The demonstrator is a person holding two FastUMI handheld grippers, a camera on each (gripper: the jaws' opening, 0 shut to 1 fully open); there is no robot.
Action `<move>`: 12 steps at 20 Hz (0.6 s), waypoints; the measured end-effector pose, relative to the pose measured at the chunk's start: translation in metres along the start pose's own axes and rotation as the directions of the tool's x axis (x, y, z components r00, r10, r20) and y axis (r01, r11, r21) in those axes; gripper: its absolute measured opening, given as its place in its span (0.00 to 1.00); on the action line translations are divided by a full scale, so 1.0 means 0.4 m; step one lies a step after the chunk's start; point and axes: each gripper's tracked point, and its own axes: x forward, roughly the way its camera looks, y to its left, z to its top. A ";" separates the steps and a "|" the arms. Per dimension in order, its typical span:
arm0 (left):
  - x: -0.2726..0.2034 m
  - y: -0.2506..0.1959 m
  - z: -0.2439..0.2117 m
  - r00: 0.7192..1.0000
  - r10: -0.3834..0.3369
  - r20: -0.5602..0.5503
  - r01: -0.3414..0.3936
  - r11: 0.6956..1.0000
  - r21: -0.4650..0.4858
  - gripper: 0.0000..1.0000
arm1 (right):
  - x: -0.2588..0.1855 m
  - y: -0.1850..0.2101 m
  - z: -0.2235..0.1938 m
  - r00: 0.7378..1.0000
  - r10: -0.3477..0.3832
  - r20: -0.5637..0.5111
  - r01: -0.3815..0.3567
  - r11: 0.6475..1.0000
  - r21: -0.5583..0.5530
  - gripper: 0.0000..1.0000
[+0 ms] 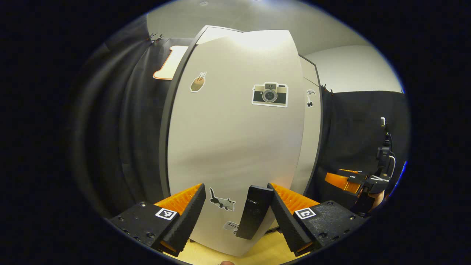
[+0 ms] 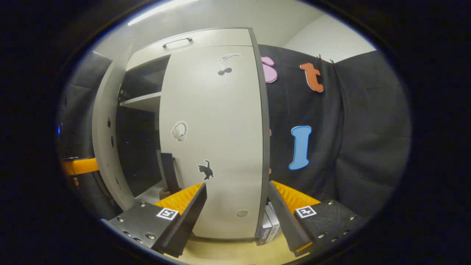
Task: Grab one shoe with the right hand and put it into the shoe cabinet, grab the other shoe with the left hand and put it into the shoe cabinet; then close the right door with the right hand and the left door with the left hand.
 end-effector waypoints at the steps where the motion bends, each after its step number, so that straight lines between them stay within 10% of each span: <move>1: 0.013 -0.006 0.000 1.000 0.000 0.001 0.000 1.000 0.019 1.00 | -0.003 -0.013 0.000 1.000 -0.008 -0.001 0.008 1.000 0.002 1.00; 12: 0.116 -0.052 -0.018 1.000 -0.016 -0.011 0.016 0.999 -0.045 1.00 | -0.013 -0.172 0.010 0.994 -0.105 0.003 0.105 0.994 0.017 1.00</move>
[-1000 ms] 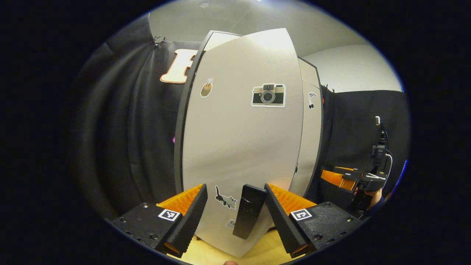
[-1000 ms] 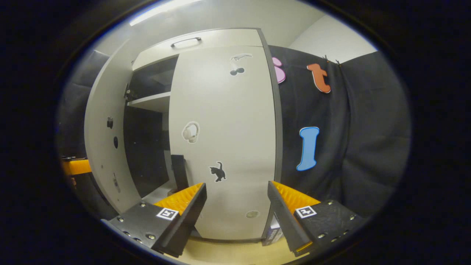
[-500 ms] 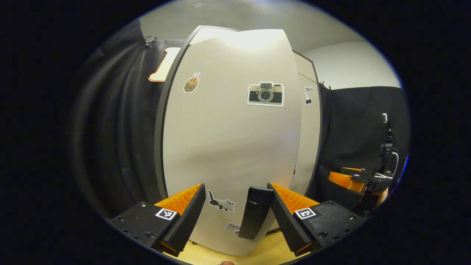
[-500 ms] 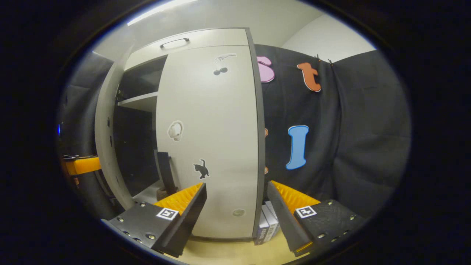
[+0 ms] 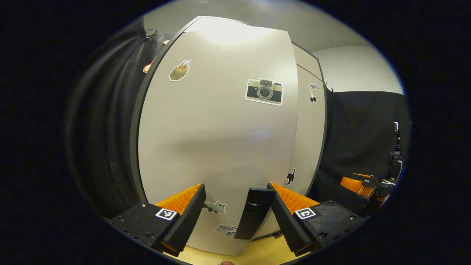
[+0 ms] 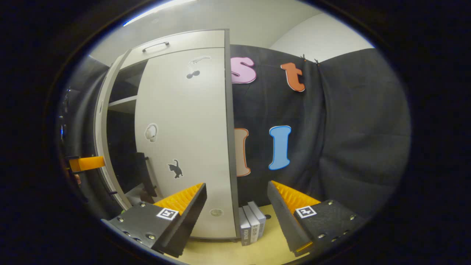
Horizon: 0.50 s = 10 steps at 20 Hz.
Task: Grab one shoe with the right hand and put it into the shoe cabinet, grab the other shoe with the left hand and put it into the shoe cabinet; then close the right door with the right hand and the left door with the left hand.
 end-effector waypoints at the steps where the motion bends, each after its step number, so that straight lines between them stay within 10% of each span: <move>1: 0.000 -0.001 0.000 1.000 0.003 -0.001 -0.003 1.000 0.003 1.00 | 0.003 -0.010 0.001 1.000 -0.004 0.000 0.004 1.000 0.003 0.97; 10: 0.003 -0.007 -0.010 0.999 0.053 -0.005 -0.053 0.998 0.042 1.00 | 0.021 -0.069 -0.008 1.000 -0.018 -0.002 0.019 0.999 0.027 0.98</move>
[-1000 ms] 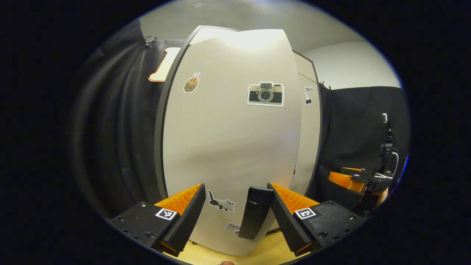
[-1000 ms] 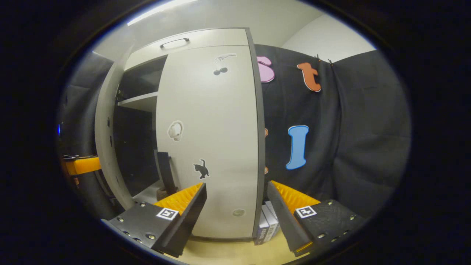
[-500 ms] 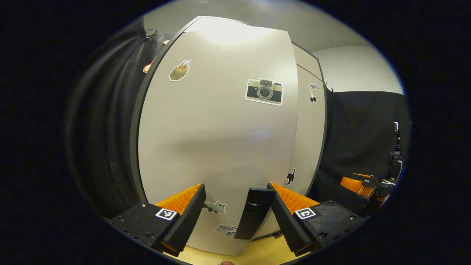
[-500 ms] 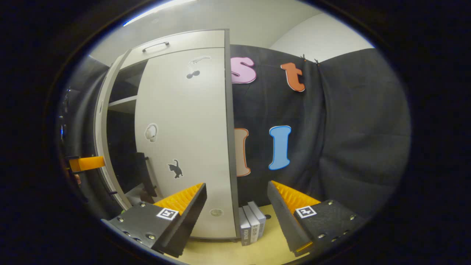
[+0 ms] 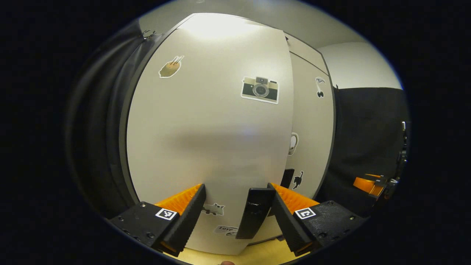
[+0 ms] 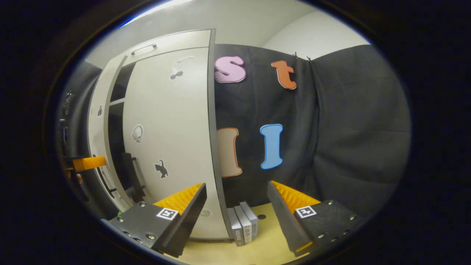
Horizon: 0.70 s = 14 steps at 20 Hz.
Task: Grab one shoe with the right hand and put it into the shoe cabinet, grab the other shoe with the left hand and put it into the shoe cabinet; then close the right door with the right hand and the left door with the left hand.
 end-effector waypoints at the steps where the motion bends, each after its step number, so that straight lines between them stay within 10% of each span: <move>1: 0.004 0.001 -0.002 1.000 0.007 0.001 -0.007 1.000 0.007 1.00 | 0.003 -0.001 -0.002 1.000 0.002 -0.002 -0.002 1.000 0.003 0.98; 14: 0.024 -0.004 -0.011 0.998 0.065 0.006 -0.066 0.997 0.042 1.00 | 0.018 -0.019 -0.015 1.000 0.025 -0.011 -0.024 1.000 0.019 1.00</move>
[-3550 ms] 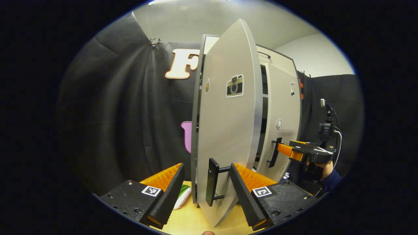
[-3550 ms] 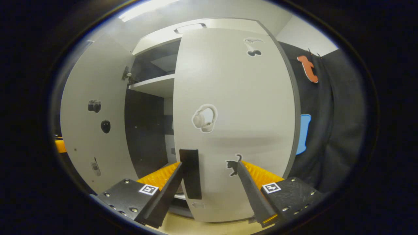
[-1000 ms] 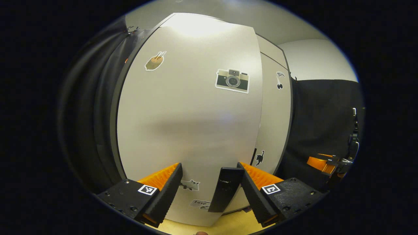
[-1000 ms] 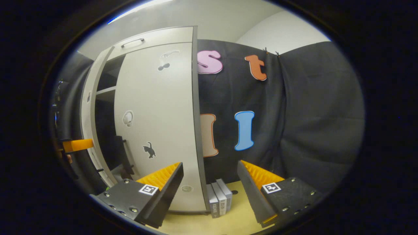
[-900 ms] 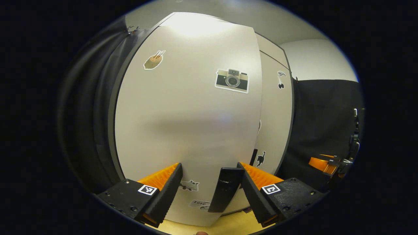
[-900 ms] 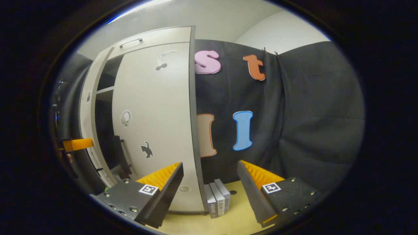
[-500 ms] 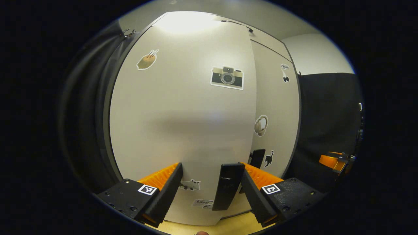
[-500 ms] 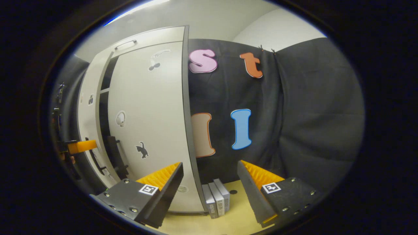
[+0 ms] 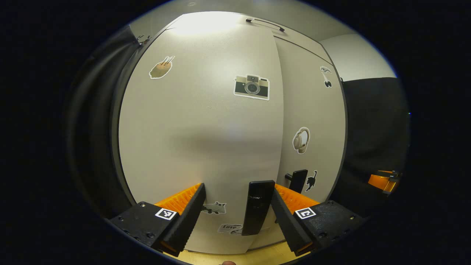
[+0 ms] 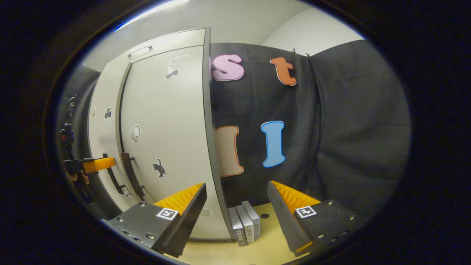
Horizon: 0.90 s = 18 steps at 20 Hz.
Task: Grab one shoe with the right hand and put it into the shoe cabinet, grab the other shoe with the left hand and put it into the shoe cabinet; then close the right door with the right hand and the left door with the left hand.
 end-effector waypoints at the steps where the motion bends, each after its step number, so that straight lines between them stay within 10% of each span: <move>1: 0.002 0.001 -0.002 1.000 0.001 -0.002 -0.001 1.000 0.001 1.00 | 0.000 -0.002 0.001 1.000 0.001 0.001 -0.001 1.000 0.001 1.00; 18: -0.102 -0.018 0.024 1.000 0.019 -0.015 -0.019 1.000 0.006 0.98 | -0.084 0.114 0.097 0.991 0.116 0.059 -0.116 0.993 -0.011 1.00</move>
